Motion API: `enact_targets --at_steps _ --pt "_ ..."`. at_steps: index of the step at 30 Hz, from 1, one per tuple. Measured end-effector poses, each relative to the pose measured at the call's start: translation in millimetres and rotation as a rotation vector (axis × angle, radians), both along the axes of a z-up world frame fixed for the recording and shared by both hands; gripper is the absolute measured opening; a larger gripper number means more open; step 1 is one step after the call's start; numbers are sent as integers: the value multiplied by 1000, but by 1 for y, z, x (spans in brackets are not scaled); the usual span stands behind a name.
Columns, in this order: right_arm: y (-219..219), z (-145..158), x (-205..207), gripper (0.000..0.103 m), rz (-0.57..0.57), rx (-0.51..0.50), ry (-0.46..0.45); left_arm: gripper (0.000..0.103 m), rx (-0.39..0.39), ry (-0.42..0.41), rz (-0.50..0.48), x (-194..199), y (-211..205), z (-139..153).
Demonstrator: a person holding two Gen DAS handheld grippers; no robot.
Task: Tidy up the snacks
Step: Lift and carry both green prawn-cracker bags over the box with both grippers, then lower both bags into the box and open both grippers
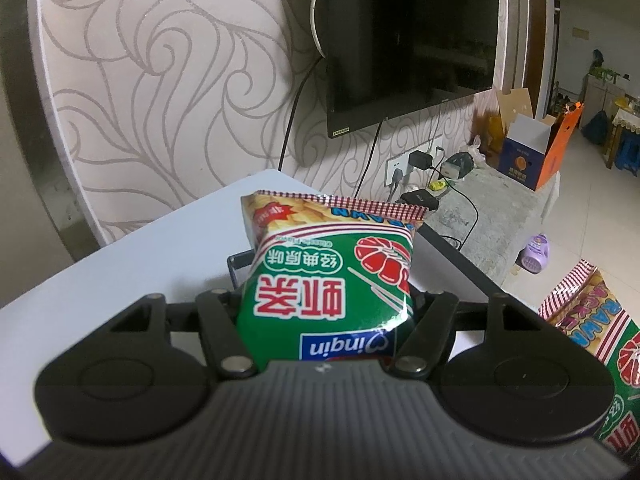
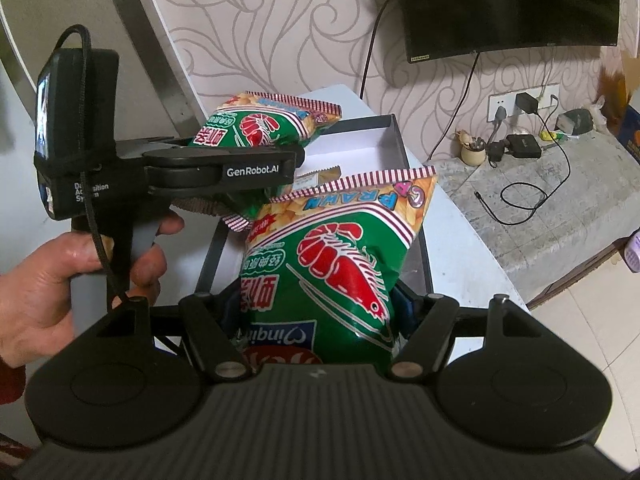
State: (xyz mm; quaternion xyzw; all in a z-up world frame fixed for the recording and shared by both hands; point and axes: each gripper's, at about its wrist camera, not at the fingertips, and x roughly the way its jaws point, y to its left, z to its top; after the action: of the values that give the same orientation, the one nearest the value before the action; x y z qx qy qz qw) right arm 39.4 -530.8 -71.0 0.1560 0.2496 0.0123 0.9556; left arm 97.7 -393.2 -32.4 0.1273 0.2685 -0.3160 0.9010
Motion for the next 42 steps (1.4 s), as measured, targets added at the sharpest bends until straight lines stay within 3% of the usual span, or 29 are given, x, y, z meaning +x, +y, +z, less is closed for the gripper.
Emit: enact_targets --at_steps 7,19,26,32,42 --pt "-1 -4 5 75 -3 -10 29 69 -15 8 -60 1 2 2" --pt "25 -4 18 78 96 -97 72 69 21 32 -152 6 -11 3" --pt "33 -2 28 84 80 -148 95 81 63 -3 -163 -1 -14 5" --pt "35 6 22 96 50 -155 91 82 67 -14 -164 -8 -7 11" --pt "40 28 -10 101 39 -182 47 82 47 -28 -134 -23 11 26"
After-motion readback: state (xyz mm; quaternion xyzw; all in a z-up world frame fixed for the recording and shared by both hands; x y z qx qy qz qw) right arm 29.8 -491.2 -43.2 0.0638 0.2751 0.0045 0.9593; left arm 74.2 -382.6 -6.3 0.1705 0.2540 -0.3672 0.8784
